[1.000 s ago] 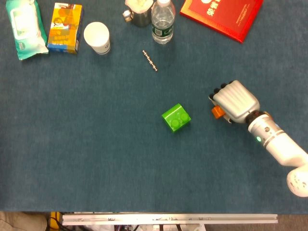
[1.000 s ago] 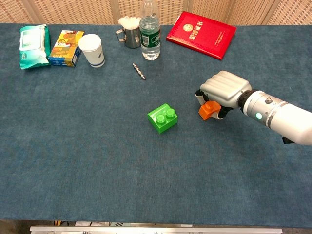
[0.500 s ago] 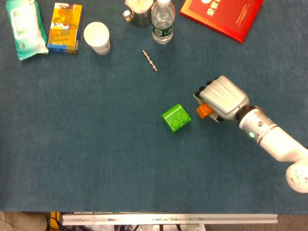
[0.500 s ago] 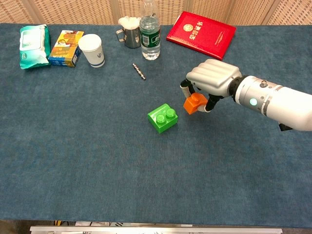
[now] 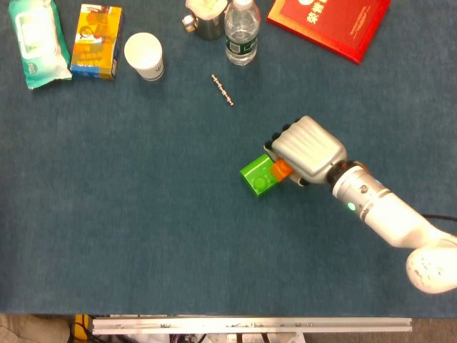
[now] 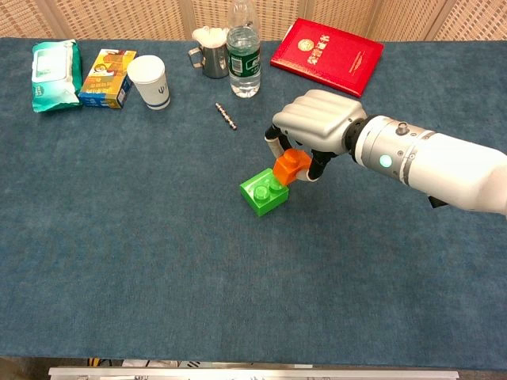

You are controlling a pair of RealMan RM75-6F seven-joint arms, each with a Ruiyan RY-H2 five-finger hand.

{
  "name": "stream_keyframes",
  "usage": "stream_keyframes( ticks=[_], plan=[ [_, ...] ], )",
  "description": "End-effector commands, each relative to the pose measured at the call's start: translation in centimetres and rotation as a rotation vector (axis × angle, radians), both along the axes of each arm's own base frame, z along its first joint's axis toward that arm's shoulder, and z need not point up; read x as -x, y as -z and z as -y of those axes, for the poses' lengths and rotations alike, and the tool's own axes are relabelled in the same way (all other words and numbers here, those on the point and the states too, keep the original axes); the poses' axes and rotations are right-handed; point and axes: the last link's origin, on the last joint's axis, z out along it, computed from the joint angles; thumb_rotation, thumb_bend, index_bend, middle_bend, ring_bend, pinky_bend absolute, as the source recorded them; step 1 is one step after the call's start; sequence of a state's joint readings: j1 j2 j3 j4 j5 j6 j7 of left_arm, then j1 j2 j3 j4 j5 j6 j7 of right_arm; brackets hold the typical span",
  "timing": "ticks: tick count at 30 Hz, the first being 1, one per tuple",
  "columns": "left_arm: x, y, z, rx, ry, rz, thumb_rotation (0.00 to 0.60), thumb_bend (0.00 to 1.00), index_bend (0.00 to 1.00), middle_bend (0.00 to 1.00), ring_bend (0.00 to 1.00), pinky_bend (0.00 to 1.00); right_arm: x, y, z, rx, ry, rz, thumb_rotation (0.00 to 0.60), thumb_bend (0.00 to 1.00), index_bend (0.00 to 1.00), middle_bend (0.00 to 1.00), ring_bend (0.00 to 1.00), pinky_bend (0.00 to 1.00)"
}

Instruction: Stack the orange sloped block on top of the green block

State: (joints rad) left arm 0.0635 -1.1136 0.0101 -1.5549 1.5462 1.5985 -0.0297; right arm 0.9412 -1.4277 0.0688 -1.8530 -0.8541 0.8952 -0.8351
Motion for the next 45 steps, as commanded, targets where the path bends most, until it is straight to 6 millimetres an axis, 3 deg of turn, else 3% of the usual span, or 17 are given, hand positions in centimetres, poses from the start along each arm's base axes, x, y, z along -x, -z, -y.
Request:
stream_keyframes(
  ticks=[1, 18, 45],
  plan=[
    [0.0, 0.1, 0.0, 0.003, 0.001, 0.001, 0.600, 0.21, 0.00, 0.00, 0.01, 0.00, -0.6, 0.2, -0.4, -0.005, -0.010, -0.007, 0.600, 0.30, 0.61, 0.52, 0.45, 0.51],
    [0.3, 0.1, 0.0, 0.005, -0.003, 0.004, 0.600, 0.21, 0.00, 0.00, 0.01, 0.00, -2.2, 1.8, -1.6, -0.008, -0.051, -0.069, 0.600, 0.30, 0.61, 0.52, 0.45, 0.51],
    [0.8, -0.1, 0.0, 0.000, -0.006, 0.011, 0.600, 0.21, 0.00, 0.00, 0.01, 0.00, -2.8, 3.2, -2.1, 0.005, -0.074, -0.100, 0.600, 0.30, 0.61, 0.52, 0.45, 0.51]
  ],
)
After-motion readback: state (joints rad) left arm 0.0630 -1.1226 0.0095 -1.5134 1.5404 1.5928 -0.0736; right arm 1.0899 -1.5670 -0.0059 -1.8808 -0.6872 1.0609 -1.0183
